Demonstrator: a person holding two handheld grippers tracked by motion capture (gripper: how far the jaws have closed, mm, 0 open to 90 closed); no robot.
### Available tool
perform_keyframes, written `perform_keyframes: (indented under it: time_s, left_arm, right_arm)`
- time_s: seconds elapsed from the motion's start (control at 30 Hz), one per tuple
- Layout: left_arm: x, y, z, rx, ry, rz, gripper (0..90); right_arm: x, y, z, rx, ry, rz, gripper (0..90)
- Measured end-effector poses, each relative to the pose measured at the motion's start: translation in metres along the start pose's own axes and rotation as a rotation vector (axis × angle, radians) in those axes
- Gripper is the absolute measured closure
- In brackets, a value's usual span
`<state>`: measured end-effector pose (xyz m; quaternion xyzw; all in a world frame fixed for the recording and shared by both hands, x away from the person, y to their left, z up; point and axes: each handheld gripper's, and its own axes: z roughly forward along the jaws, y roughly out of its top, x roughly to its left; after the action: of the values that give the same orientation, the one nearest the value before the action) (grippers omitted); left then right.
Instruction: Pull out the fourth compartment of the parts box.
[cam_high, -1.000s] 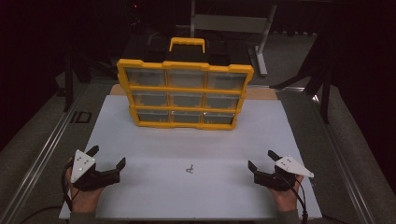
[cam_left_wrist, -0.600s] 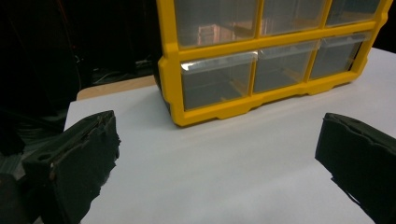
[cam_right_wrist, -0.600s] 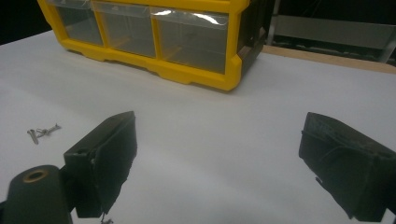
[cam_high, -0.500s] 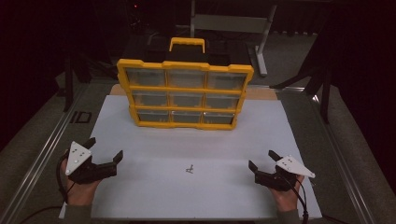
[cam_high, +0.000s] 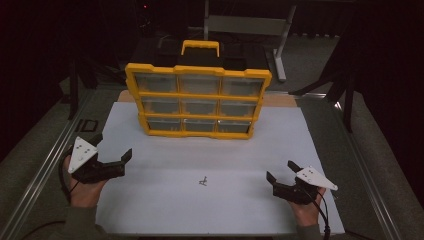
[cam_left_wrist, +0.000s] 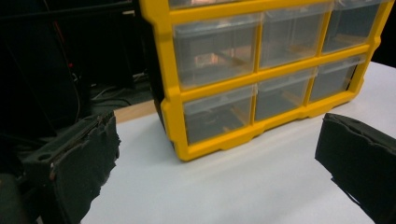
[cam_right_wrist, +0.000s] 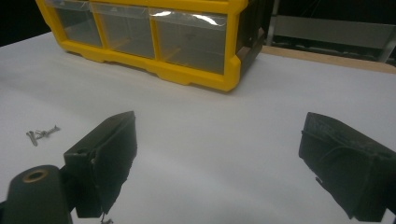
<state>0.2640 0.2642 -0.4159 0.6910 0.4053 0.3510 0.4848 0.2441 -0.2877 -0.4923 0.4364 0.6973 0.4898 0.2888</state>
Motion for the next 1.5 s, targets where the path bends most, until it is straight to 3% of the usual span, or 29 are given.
perform_keyframes:
  time_s: [0.17,0.5,0.9,1.33,1.5]
  left_arm:
    - [0.001,0.013,0.007,-0.006,-0.004,0.022,0.2]
    - [0.005,0.03,0.025,-0.008,-0.001,0.032,0.9]
    - [0.009,0.052,0.04,-0.044,0.013,0.04,4.9]
    - [0.011,0.07,0.059,-0.033,-0.007,0.029,6.0]
    - [0.01,0.074,0.066,-0.011,0.008,0.052,6.8]
  right_arm:
    - [0.0,0.0,0.0,-0.001,-0.001,0.003,11.4]
    - [-0.001,0.0,0.0,-0.004,-0.004,0.004,11.4]
    - [-0.002,0.0,-0.001,-0.009,-0.01,0.011,11.4]
    - [-0.003,0.0,0.0,-0.008,-0.017,0.009,11.4]
    - [-0.003,0.0,0.001,-0.007,-0.016,0.01,11.4]
